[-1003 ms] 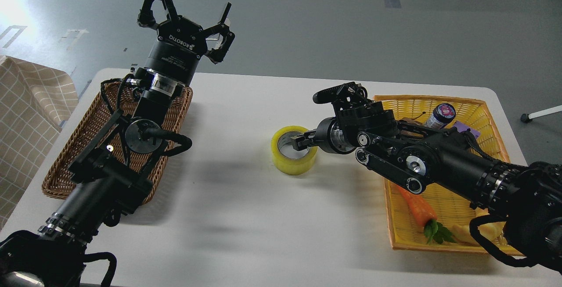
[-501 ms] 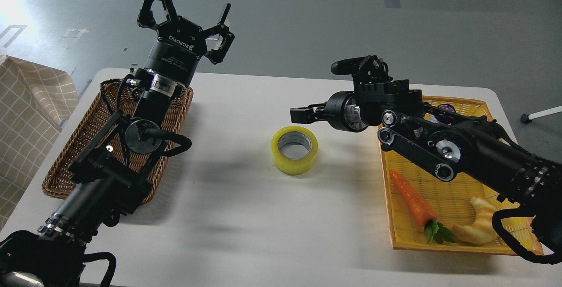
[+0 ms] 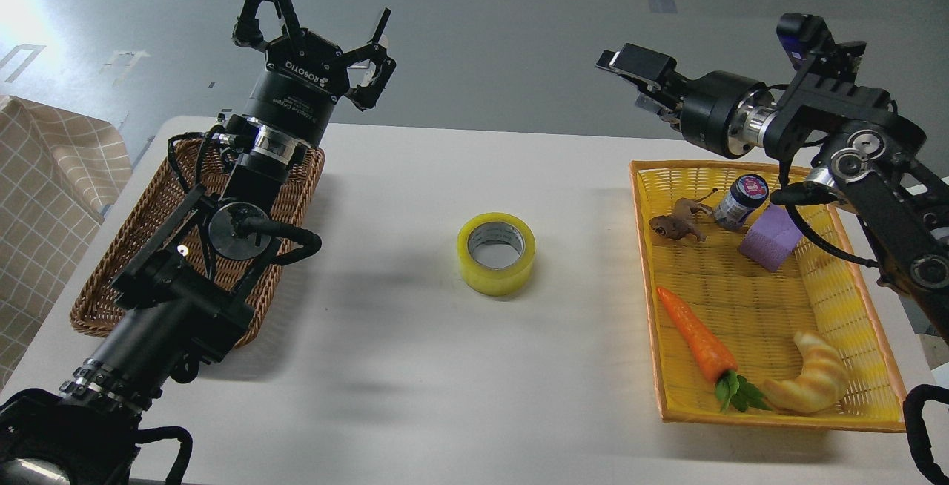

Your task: Place and transfer tape with both arms

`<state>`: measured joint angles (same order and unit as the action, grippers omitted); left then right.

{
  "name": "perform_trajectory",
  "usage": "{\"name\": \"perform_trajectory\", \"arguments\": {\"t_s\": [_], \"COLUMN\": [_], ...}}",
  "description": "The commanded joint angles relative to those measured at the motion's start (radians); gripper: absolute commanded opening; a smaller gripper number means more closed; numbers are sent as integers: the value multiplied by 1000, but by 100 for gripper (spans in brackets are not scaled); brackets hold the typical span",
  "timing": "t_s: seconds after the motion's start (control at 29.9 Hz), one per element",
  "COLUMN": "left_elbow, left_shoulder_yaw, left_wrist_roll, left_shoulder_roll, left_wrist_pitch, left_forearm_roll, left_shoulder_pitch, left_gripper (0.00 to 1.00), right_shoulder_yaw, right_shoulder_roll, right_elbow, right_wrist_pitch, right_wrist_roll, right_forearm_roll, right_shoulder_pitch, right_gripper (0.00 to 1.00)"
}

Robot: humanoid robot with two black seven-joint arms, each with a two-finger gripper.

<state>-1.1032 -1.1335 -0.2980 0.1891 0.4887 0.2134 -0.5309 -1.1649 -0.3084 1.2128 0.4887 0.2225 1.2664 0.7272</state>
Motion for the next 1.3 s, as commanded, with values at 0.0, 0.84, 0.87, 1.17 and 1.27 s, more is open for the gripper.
{"name": "perform_trajectory", "arguments": {"t_s": [0.0, 0.84, 0.87, 1.17, 1.27], "left_elbow": [3, 17, 17, 34, 34], "left_shoulder_yaw": [3, 6, 6, 35, 38], "left_wrist_roll": [3, 11, 11, 8, 7], "left_shoulder_roll": [1, 1, 1, 4, 6], "left_wrist_pitch": [0, 0, 0, 0, 0], "left_forearm_roll": [0, 1, 1, 9, 23], "left_shoulder_pitch": [-3, 2, 2, 2, 11], "left_gripper": [98, 98, 98, 98, 98], "right_shoulder_yaw": [-154, -434, -434, -440, -444], "right_shoulder_roll": [5, 150, 152, 160, 158], "right_elbow": [-10, -33, -33, -21, -13], "right_wrist_pitch": [0, 0, 0, 0, 0], "right_wrist_roll": [0, 11, 11, 11, 12], "right_forearm_roll": [-131, -1012, -1028, -1131, -1156], "right_shoulder_pitch": [-49, -261, -268, -351, -367], "right_gripper": [99, 100, 100, 100, 100]}}
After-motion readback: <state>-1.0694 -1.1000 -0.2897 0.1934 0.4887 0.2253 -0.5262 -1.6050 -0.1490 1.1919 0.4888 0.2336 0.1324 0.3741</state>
